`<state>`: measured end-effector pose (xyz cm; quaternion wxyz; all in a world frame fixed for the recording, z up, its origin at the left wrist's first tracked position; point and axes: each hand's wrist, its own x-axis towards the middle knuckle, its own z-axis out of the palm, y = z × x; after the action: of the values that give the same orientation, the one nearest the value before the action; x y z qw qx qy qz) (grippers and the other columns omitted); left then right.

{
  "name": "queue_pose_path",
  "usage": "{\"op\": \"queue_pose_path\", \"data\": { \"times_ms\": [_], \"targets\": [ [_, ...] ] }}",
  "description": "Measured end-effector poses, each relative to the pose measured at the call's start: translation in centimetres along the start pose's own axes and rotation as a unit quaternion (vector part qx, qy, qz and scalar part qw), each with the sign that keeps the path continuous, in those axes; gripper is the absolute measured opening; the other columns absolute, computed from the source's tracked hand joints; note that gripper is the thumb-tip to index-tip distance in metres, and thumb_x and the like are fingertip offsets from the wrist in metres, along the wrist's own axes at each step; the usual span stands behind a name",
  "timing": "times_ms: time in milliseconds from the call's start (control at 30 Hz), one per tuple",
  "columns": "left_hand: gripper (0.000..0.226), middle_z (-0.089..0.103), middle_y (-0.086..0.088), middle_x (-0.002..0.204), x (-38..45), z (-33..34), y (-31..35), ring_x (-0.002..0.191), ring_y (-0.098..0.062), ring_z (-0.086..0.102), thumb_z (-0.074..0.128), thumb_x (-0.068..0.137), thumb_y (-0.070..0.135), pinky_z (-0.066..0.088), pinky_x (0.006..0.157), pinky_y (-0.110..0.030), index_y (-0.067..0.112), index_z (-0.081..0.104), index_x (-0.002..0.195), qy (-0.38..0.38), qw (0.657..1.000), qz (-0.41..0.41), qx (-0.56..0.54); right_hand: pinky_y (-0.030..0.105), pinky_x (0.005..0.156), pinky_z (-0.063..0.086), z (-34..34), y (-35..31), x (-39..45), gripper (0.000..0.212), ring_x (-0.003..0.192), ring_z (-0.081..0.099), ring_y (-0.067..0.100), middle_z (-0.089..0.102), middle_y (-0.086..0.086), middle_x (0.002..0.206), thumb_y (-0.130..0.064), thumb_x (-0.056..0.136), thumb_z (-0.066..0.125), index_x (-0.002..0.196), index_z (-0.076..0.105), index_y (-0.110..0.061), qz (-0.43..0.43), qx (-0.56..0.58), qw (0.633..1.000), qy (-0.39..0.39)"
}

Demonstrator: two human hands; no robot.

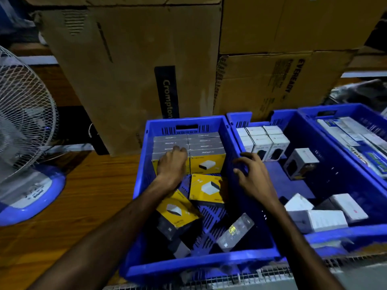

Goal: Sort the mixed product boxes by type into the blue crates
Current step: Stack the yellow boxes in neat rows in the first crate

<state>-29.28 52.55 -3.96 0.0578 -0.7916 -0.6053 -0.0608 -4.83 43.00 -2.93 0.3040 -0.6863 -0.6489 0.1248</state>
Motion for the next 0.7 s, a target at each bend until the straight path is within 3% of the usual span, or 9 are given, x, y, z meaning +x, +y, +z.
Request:
{"op": "queue_pose_path", "data": {
  "times_ms": [67,167,300,433,600,700],
  "targets": [
    [0.033,0.060,-0.010,0.119,-1.0,-0.3,1.2,0.103,-0.037,0.065,0.064,0.094,0.022,0.056,0.078,-0.046,0.015,0.058,0.125,-0.014,0.997,0.047,-0.053,0.037,0.100,0.045,-0.2,0.0,0.1,0.021,0.123,0.056,0.028,0.058,0.007,0.132,-0.011,0.093,0.069,0.113,0.074,-0.014,0.008,0.029,0.999,0.012],
    [0.063,0.054,-0.005,0.134,-1.3,0.5,2.9,0.118,-0.030,0.058,0.077,0.083,0.047,0.055,0.092,-0.045,0.022,0.054,0.136,-0.141,0.971,0.142,-0.128,0.031,0.096,0.043,-0.4,-0.2,0.1,0.019,0.115,0.060,0.027,0.063,0.006,0.122,-0.006,0.093,0.067,0.109,0.074,-0.013,0.010,0.059,0.998,0.034],
    [0.091,0.043,-0.008,0.148,-0.6,2.8,4.7,0.130,-0.032,0.049,0.092,0.063,0.052,0.054,0.094,-0.046,0.023,0.049,0.138,-0.262,0.948,0.176,-0.032,0.024,0.089,0.041,-0.4,-0.3,0.0,0.018,0.105,0.061,0.020,0.065,0.002,0.112,-0.003,0.094,0.063,0.102,0.074,-0.015,0.011,0.089,0.994,0.066],
    [0.110,0.039,-0.010,0.154,-0.2,3.6,5.3,0.140,-0.034,0.040,0.096,0.053,0.057,0.048,0.105,-0.053,0.022,0.044,0.144,-0.263,0.948,0.178,0.033,0.006,0.080,0.035,-0.6,-0.2,-0.2,0.020,0.096,0.057,0.008,0.066,-0.001,0.106,-0.003,0.094,0.061,0.097,0.073,-0.018,0.027,0.116,0.988,0.102],
    [0.121,0.041,-0.009,0.154,0.2,3.5,5.4,0.138,-0.034,0.043,0.097,0.048,0.059,0.048,0.107,-0.052,0.015,0.041,0.145,-0.269,0.952,0.145,0.018,0.031,0.095,0.050,-0.6,0.0,-0.2,0.021,0.105,0.065,0.014,0.070,0.000,0.109,-0.007,0.094,0.059,0.105,0.074,-0.017,0.058,0.143,0.979,0.136],
    [0.128,0.041,-0.010,0.151,0.0,3.7,5.1,0.134,-0.037,0.046,0.101,0.044,0.052,0.050,0.100,-0.050,0.018,0.031,0.146,-0.268,0.955,0.120,-0.040,0.032,0.095,0.051,-0.7,-0.1,-0.2,0.021,0.105,0.065,0.014,0.071,0.001,0.110,-0.008,0.094,0.059,0.108,0.073,-0.016,0.062,0.148,0.977,0.138]
  ]
}}
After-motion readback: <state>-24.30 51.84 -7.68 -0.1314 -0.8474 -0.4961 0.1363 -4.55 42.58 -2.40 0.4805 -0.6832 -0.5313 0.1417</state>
